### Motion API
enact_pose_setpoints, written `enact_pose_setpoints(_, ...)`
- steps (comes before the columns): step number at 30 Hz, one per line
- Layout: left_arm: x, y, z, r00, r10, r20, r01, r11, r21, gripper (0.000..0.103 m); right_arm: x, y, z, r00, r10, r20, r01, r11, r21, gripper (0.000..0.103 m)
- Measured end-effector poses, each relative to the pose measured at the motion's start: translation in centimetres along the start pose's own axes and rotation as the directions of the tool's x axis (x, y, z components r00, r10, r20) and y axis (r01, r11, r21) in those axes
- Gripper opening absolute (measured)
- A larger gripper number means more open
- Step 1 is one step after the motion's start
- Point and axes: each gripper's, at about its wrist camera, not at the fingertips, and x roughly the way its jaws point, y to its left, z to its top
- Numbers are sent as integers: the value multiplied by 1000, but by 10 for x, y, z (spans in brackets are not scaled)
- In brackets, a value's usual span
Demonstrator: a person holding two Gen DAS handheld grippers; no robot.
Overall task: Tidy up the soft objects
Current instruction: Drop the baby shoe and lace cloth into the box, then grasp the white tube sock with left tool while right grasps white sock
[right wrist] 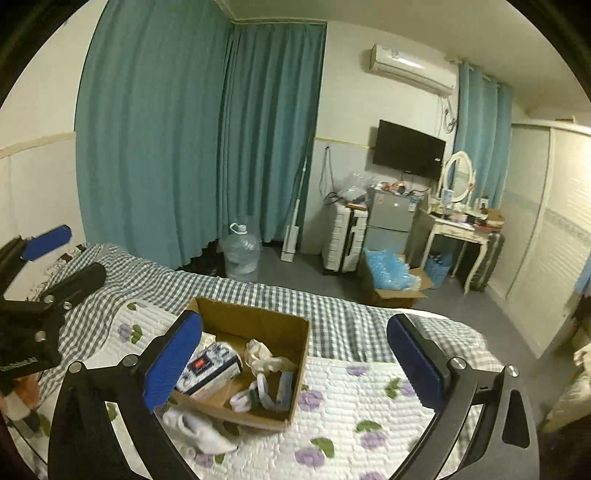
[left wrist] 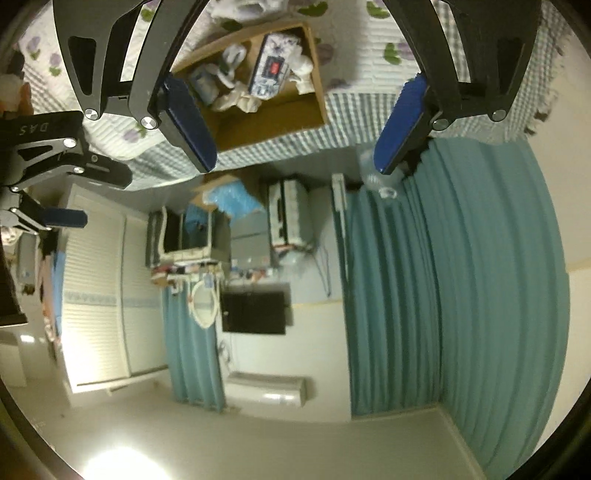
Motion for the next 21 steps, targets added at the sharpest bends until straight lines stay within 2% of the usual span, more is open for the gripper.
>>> enact_pose_setpoints(3,-27,5,5,1000,-20,19,20,1000,-9,90,-32,9,5,1000,-3,-9,3,1000,-3,101)
enact_pose_setpoints(6,-48,8,3,1000,-16,23,16,1000,2,90,-56,17,1,999,29,-25,-29,1000,11,101)
enact_pose_setpoints(11,-60,12,-19,1000,-21,-23,21,1000,-6,90,-83,35,-20,999,49,-13,-49,999,5,101)
enact_pose_setpoints(16,-56,15,-57,995,-19,-97,15,999,-43,89,-74,50,-56,994,100,-53,-99,995,20,101)
enact_pose_setpoints(21,-40,12,-99,988,46,-145,-51,998,-26,89,-38,63,-97,984,126,-127,-127,992,-1,101)
